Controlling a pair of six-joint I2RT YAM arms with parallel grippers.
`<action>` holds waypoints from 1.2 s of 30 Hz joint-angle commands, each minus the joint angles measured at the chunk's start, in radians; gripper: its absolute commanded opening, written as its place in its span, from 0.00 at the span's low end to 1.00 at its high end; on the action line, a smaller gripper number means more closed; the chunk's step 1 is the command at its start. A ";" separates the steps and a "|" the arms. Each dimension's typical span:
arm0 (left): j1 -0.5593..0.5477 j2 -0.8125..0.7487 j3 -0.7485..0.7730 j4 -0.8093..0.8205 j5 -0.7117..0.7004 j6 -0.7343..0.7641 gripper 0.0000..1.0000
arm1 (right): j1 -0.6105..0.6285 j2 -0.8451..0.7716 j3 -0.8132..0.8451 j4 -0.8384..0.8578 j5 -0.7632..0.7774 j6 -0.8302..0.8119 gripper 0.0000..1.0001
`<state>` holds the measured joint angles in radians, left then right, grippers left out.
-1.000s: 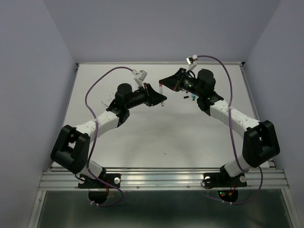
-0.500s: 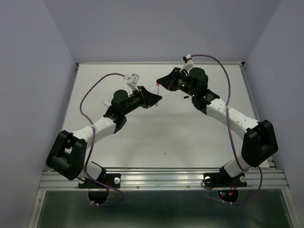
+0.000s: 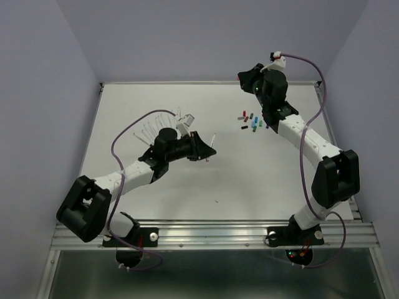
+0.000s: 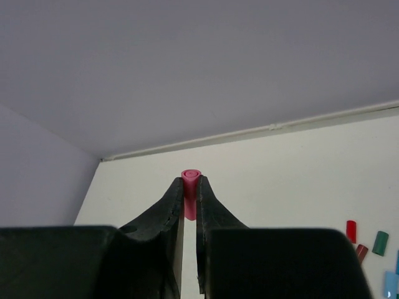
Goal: Open the pen caps
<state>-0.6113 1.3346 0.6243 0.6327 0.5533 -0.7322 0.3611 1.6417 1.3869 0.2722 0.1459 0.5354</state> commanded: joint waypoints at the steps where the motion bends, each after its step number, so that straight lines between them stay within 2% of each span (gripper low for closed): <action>1: 0.004 0.020 0.167 -0.355 -0.261 0.088 0.00 | 0.013 0.000 -0.011 -0.069 0.011 -0.093 0.01; 2: 0.005 0.041 0.239 -0.420 -0.376 0.115 0.00 | 0.013 -0.005 -0.053 -0.089 0.014 -0.098 0.01; 4: 0.021 0.093 0.291 -0.554 -0.458 0.117 0.00 | 0.013 -0.005 -0.091 -0.135 0.026 -0.124 0.01; 8: 0.094 0.152 0.365 -0.662 -0.539 0.088 0.00 | 0.013 0.033 -0.135 -0.220 0.109 -0.152 0.01; 15: 0.275 0.172 0.354 -0.777 -0.690 0.040 0.00 | 0.013 0.158 -0.100 -0.312 0.147 -0.184 0.05; 20: 0.398 0.167 0.310 -0.808 -0.710 0.024 0.00 | 0.013 0.260 -0.066 -0.360 0.175 -0.190 0.05; 28: 0.518 0.193 0.272 -0.820 -0.731 0.008 0.00 | 0.013 0.333 -0.025 -0.377 0.187 -0.199 0.09; 33: 0.542 0.212 0.252 -0.801 -0.714 0.010 0.00 | 0.013 0.340 -0.022 -0.380 0.196 -0.193 0.17; 36: 0.551 0.233 0.255 -0.800 -0.708 0.008 0.04 | 0.013 0.336 -0.025 -0.383 0.198 -0.196 0.20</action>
<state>-0.0654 1.5513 0.8898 -0.1757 -0.1440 -0.7174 0.3698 1.9781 1.3273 -0.1165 0.3157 0.3466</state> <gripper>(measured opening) 0.276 0.198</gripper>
